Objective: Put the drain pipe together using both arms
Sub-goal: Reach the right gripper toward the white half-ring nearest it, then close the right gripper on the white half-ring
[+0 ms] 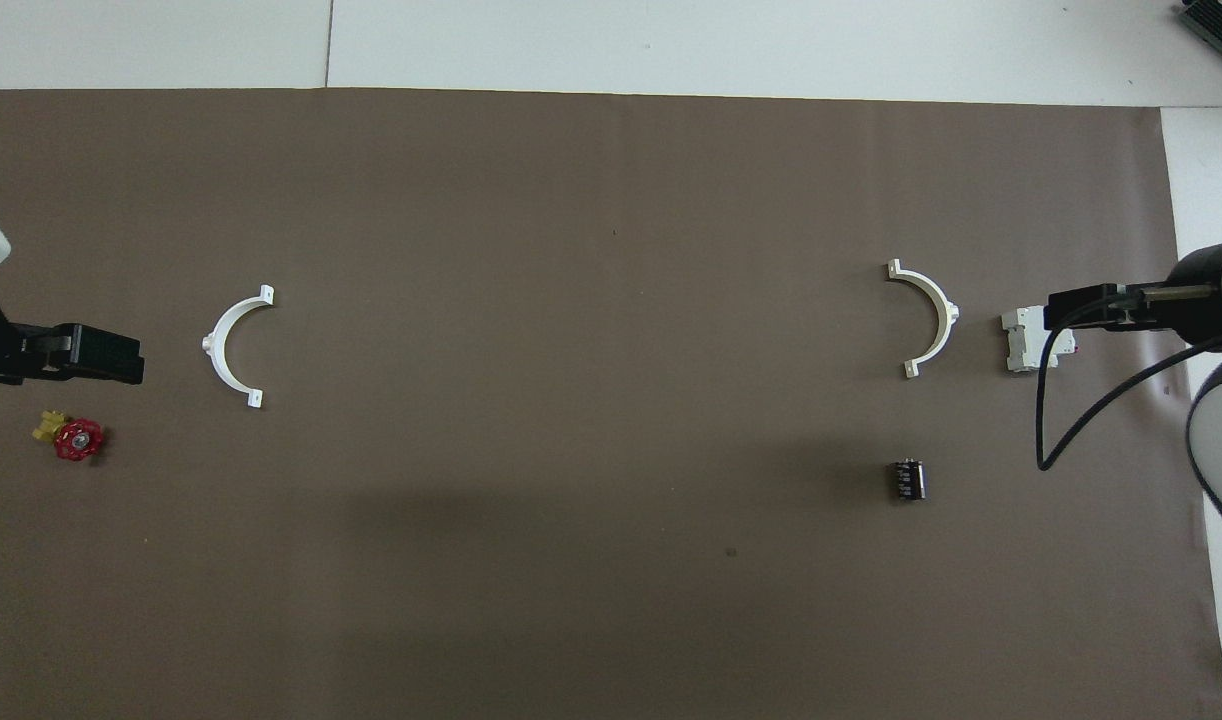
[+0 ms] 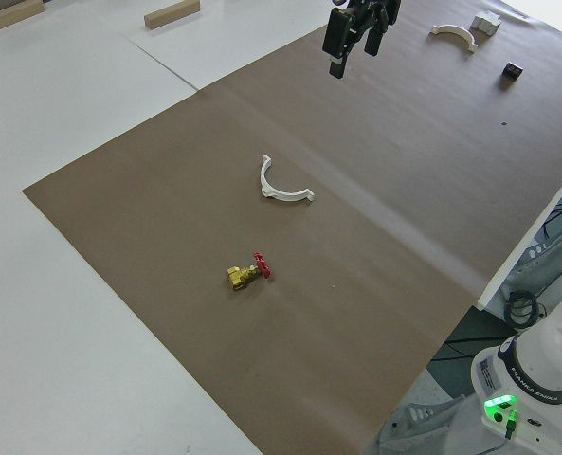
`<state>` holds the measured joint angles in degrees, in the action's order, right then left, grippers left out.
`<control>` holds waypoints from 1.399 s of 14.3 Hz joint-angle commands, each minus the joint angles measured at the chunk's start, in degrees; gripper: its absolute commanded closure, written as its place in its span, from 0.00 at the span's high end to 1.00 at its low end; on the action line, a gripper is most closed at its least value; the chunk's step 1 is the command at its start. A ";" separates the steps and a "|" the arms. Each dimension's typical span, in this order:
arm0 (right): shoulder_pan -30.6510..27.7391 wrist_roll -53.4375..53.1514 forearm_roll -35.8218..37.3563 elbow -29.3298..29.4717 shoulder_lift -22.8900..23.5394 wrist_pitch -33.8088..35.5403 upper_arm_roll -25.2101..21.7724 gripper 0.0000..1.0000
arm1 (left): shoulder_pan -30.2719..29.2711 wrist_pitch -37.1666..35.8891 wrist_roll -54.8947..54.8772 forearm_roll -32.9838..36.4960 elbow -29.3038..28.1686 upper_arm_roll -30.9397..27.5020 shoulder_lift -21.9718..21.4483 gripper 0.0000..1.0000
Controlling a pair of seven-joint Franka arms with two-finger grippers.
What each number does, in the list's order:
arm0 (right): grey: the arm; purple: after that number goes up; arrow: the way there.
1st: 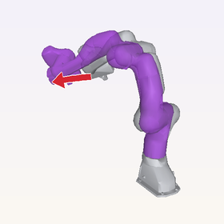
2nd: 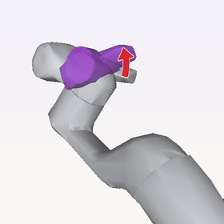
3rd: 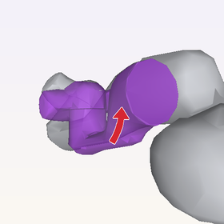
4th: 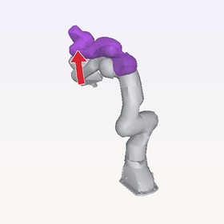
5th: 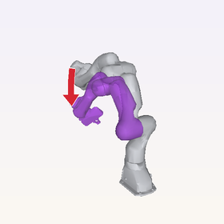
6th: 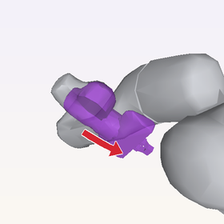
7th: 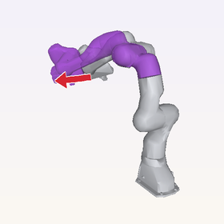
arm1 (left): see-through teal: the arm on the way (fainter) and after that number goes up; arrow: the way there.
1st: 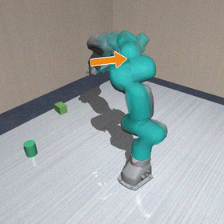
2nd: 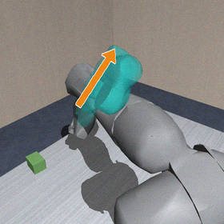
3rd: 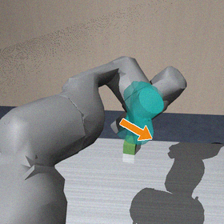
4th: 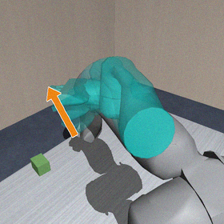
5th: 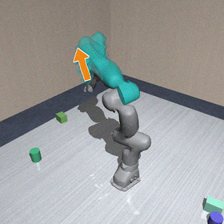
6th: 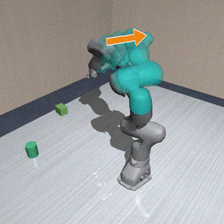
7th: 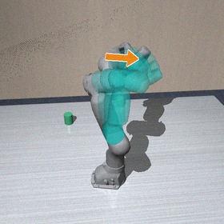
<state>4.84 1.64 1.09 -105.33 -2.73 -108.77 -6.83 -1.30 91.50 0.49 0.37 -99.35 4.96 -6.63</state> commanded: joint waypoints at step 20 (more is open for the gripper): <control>-3.35 23.06 -9.97 -10.42 22.42 -32.12 0.23 0.96 | -0.55 0.96 -0.58 -0.72 -0.50 0.31 -0.75 1.00</control>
<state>2.14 22.46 -7.42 -114.83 19.96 -139.72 -7.01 -1.30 91.65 0.48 0.37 -99.35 4.96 -6.63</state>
